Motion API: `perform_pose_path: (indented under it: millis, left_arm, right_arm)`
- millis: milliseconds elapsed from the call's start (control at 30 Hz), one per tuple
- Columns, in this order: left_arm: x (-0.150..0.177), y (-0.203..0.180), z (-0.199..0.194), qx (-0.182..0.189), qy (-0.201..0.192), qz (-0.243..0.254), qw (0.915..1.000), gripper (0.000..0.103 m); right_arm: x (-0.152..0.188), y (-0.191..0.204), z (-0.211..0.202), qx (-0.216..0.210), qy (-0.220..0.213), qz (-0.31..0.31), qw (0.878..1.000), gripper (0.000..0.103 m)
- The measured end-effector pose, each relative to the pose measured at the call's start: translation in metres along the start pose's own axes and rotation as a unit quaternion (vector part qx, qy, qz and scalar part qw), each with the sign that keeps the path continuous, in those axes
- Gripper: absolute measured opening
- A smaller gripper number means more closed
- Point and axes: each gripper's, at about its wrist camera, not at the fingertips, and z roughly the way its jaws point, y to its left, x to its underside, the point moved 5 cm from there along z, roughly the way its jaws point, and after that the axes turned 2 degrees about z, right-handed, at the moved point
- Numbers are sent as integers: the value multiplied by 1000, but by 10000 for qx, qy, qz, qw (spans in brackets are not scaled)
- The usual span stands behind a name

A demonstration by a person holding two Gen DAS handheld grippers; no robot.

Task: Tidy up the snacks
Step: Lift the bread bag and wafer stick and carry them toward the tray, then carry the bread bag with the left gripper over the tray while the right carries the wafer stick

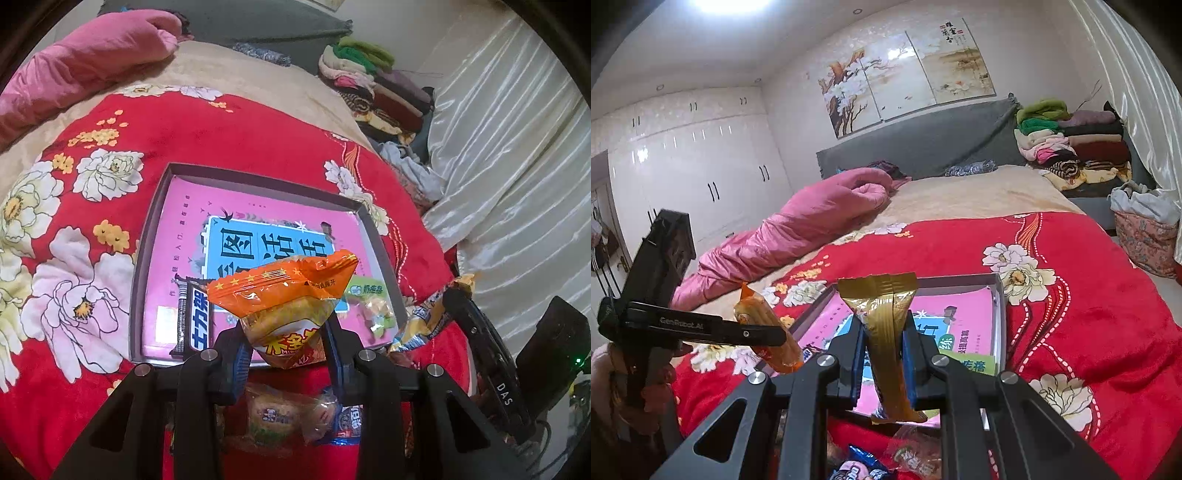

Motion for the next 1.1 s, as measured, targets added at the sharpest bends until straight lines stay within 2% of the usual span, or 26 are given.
perform_pose_path:
  millis: [733,1100]
  left_arm:
    - [0,2,38,-174,359,186,9990,36]
    - [5,3,50,-203,479,227,9984,36]
  right_arm:
    - [0,0,32,-87,230,-66,9997,18]
    - [6,-10,44,35,495,67,9987,18]
